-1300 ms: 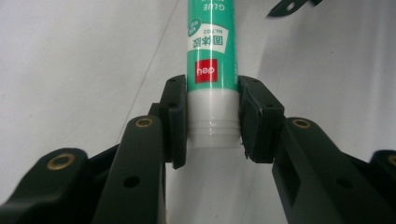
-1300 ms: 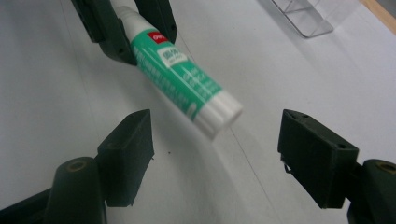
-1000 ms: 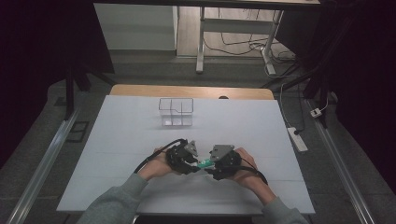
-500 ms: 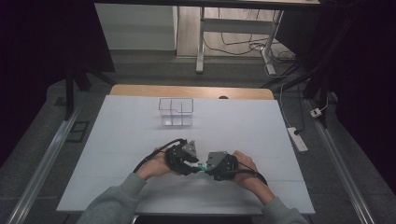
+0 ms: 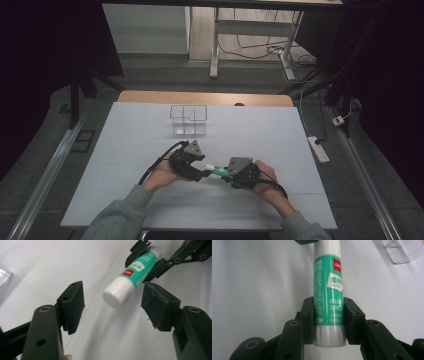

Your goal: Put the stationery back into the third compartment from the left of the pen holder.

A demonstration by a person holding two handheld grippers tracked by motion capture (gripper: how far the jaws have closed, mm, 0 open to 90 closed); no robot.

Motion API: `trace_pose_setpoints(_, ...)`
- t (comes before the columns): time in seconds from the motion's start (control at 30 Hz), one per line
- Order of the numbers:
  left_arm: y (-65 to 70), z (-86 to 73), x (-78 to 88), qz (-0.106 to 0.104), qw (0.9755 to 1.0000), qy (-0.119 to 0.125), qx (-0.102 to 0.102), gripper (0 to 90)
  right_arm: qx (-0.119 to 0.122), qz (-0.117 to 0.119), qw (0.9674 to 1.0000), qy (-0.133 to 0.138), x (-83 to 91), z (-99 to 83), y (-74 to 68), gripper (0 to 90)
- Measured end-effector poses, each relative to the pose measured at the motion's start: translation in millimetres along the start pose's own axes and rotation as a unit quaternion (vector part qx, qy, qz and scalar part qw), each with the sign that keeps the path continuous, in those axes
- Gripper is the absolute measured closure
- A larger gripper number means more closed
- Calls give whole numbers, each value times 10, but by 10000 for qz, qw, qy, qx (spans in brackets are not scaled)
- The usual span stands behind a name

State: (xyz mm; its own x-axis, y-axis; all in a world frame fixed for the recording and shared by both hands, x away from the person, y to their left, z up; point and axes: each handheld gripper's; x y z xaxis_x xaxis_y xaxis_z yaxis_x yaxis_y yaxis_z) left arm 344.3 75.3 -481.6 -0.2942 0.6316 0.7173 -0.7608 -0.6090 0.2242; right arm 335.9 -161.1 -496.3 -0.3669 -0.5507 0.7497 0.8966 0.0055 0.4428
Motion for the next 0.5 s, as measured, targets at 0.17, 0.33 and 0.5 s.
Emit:
trace_pose_setpoints(0.17, -55, -46, 36, 66, 9999, 86, 114, 332, -192, -109, 9997, 77, 40, -36, 28, 650)
trace_pose_setpoints(0.33, -113, -99, 80, 34, 9990, 246, 372, 321, -346, -208, 9990, 168, 64, -65, 51, 650)
trace_pose_setpoints(0.5, -171, -138, 140, -29, 9972, 480, 572, 322, -490, -286, 9979, 302, 85, -91, 73, 650)
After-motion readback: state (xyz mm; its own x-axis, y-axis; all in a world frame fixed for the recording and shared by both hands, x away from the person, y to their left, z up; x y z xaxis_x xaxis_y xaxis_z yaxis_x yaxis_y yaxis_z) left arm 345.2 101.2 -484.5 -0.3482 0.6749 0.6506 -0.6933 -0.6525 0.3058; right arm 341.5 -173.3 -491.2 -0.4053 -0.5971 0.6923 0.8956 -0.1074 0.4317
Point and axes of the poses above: each handheld gripper's, and its own axes: x roughly backward along the jaws, z roughly out of its top, y roughly to its right, and after that the axes turned 15 degrees about x, right-handed
